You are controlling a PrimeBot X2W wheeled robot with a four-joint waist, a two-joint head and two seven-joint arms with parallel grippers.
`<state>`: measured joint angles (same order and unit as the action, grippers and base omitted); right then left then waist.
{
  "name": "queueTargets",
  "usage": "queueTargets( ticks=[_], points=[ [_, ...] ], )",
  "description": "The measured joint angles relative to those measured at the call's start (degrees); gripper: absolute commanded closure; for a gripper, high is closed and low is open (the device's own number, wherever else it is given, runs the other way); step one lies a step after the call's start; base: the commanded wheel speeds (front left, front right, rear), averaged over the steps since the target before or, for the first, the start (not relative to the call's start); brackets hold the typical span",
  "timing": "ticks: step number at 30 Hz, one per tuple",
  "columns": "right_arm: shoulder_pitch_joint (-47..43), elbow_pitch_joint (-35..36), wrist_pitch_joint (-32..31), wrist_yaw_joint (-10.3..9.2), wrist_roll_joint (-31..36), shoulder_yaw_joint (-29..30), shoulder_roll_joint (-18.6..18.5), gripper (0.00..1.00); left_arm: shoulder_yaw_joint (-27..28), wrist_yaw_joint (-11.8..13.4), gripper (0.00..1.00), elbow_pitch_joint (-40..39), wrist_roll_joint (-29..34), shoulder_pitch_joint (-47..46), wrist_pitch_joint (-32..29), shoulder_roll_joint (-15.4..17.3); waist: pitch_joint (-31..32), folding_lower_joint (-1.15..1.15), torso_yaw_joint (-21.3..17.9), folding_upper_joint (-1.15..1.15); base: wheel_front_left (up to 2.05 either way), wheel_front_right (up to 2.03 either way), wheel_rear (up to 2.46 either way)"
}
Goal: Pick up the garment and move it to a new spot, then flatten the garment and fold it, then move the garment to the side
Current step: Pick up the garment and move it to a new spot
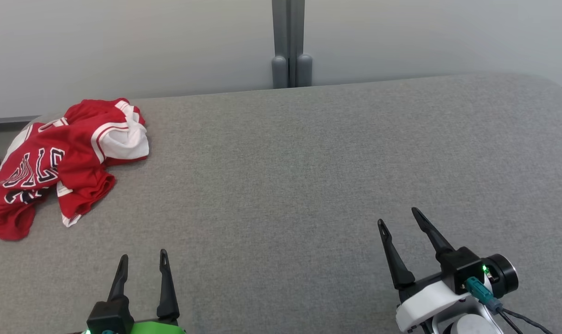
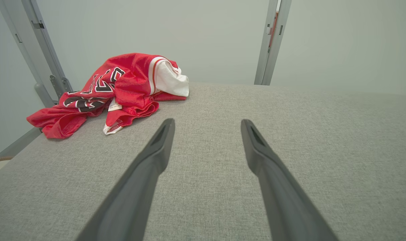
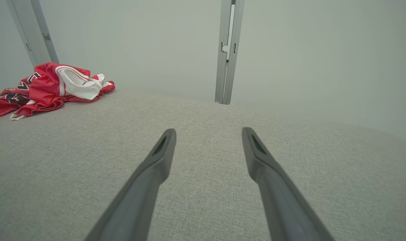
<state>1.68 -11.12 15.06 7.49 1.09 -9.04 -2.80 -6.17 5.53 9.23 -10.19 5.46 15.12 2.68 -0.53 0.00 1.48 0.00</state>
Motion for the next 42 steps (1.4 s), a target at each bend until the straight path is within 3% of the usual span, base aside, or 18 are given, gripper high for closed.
queueTargets(
  ticks=[8, 18, 26, 31, 42],
  points=[
    [-1.5, 0.0, 0.0, 0.00, -0.3, 0.1, 0.0, 0.00, -0.8, -0.1, 0.00, -0.1, 0.7, 0.0, 0.0, 0.0, 0.2, 0.00, 5.2, 0.00, 0.00, 0.00, 0.00],
    [-2.2, 0.0, 0.0, 0.00, -1.7, -1.9, 0.0, 0.00, 2.8, -1.0, 0.00, -0.3, 2.0, 2.0, 0.0, 0.0, 1.3, 0.00, 17.7, 0.00, 0.00, 0.00, 0.00],
    [1.4, -1.5, 0.0, 0.02, -1.6, -6.7, 0.1, 0.00, 6.6, 1.3, 0.00, -4.4, 0.1, 4.8, 0.0, 0.1, 1.3, 0.00, 25.9, 0.00, 0.00, 0.00, 0.00],
    [2.5, -2.0, 0.0, 0.02, -1.6, -7.3, 0.1, 0.00, 6.9, 1.8, 0.00, -5.7, -0.4, 5.9, 0.0, 0.1, 0.6, 0.00, 28.3, 0.00, 0.00, 0.00, 0.00],
    [1.9, -1.0, 0.0, 0.02, 0.3, -4.0, 0.0, 0.00, 5.5, 1.5, 0.00, -6.2, -0.8, 5.2, 0.0, 0.1, -2.0, 0.00, 28.6, 0.00, 0.00, 0.00, 0.00]
  ],
)
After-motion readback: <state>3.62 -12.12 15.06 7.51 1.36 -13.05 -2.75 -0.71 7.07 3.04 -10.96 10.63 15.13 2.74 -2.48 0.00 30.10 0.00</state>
